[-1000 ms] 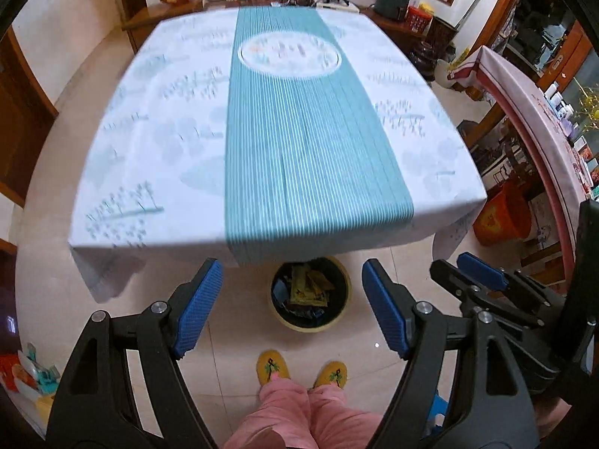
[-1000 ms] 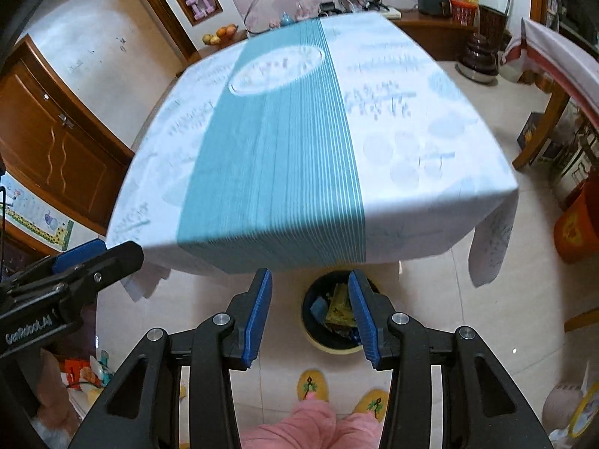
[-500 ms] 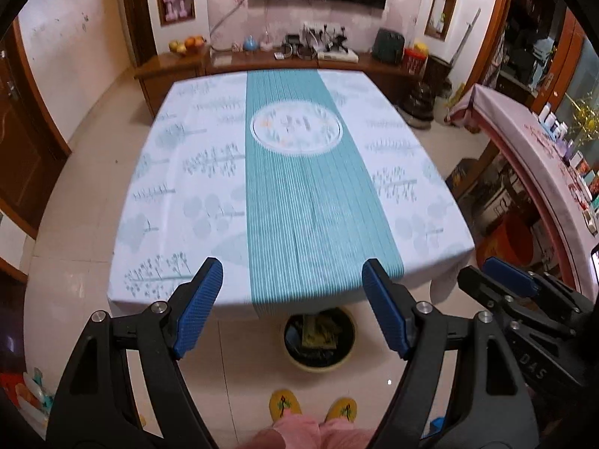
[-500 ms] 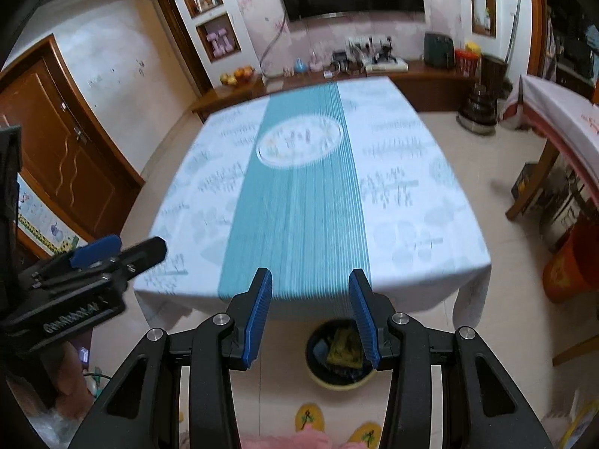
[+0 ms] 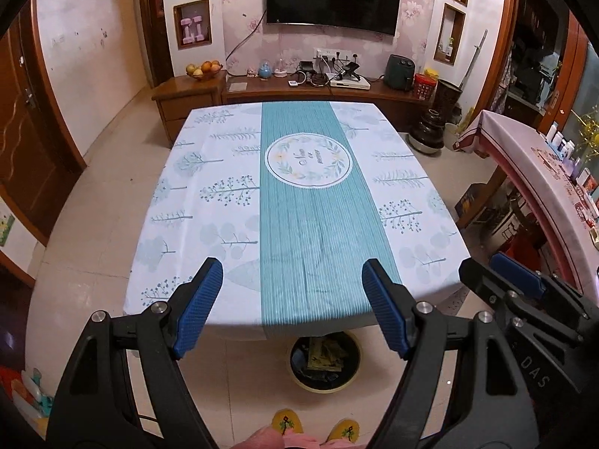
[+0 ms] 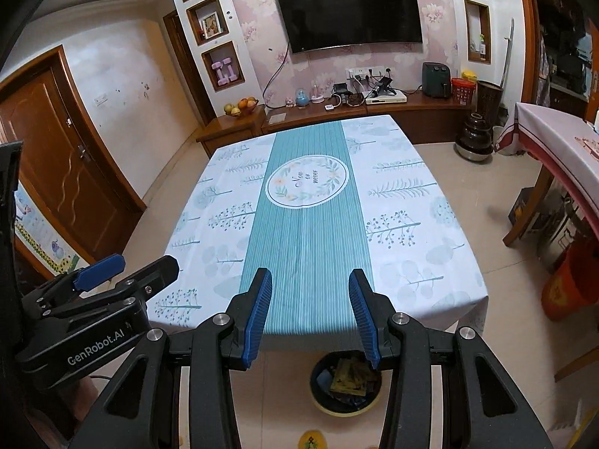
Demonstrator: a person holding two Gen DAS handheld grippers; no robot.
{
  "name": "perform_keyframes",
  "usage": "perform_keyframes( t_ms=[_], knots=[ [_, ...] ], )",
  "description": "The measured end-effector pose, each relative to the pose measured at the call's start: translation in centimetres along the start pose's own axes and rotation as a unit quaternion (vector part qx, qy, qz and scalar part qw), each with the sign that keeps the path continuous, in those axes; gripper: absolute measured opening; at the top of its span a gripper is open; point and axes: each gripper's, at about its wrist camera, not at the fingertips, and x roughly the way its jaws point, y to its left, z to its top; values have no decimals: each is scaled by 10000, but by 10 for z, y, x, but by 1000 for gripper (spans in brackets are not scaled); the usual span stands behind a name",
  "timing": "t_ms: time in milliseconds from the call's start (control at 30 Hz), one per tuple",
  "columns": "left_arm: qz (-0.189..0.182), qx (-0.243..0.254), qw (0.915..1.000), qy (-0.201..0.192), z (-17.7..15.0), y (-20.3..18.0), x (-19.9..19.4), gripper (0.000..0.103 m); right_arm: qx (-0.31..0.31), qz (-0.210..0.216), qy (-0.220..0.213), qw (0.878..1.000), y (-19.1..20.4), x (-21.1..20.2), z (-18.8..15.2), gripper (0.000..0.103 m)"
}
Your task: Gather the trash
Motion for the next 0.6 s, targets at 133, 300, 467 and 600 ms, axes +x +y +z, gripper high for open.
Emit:
perform_keyframes(
  t_ms=[133, 300, 467, 600],
  knots=[
    [83, -16, 10000, -39, 4, -3, -2, 74, -10, 14, -22, 10000, -2, 1, 2, 43],
    [190, -7, 9998, -16, 6, -7, 1, 74, -64, 26, -63, 10000, -4, 2, 6, 43],
    [225, -38, 9997, -11, 8, -9, 4, 74, -139, 54, -61, 9999, -6, 5, 9, 44],
    [211, -24, 9998, -6, 8, -8, 5, 74, -176, 62, -80, 9998, -7, 7, 11, 46]
  ],
)
